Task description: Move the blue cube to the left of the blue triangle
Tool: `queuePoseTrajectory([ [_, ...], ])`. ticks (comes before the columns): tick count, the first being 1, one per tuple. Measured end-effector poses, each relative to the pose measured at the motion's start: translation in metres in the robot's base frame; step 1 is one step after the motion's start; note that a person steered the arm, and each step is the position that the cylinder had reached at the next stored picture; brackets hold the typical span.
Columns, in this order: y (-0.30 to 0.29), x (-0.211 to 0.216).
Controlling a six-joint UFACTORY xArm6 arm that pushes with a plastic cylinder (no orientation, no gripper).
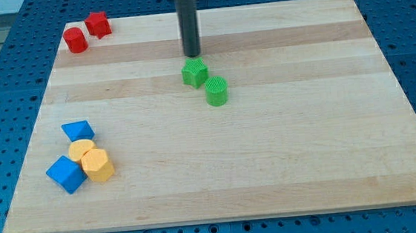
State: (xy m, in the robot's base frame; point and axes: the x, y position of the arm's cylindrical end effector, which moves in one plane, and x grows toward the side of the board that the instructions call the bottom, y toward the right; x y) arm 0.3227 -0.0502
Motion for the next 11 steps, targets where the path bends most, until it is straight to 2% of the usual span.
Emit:
queuePoseTrajectory([
  [1, 0.061, 0.052],
  [2, 0.05, 0.029],
  [3, -0.051, -0.023],
  [4, -0.164, -0.019],
  [5, -0.239, 0.063],
  [6, -0.254, 0.096],
  [7, -0.225, 0.219],
  [8, -0.183, 0.281],
  [9, -0.16, 0.281],
  [10, -0.154, 0.245],
  [11, -0.199, 0.222],
])
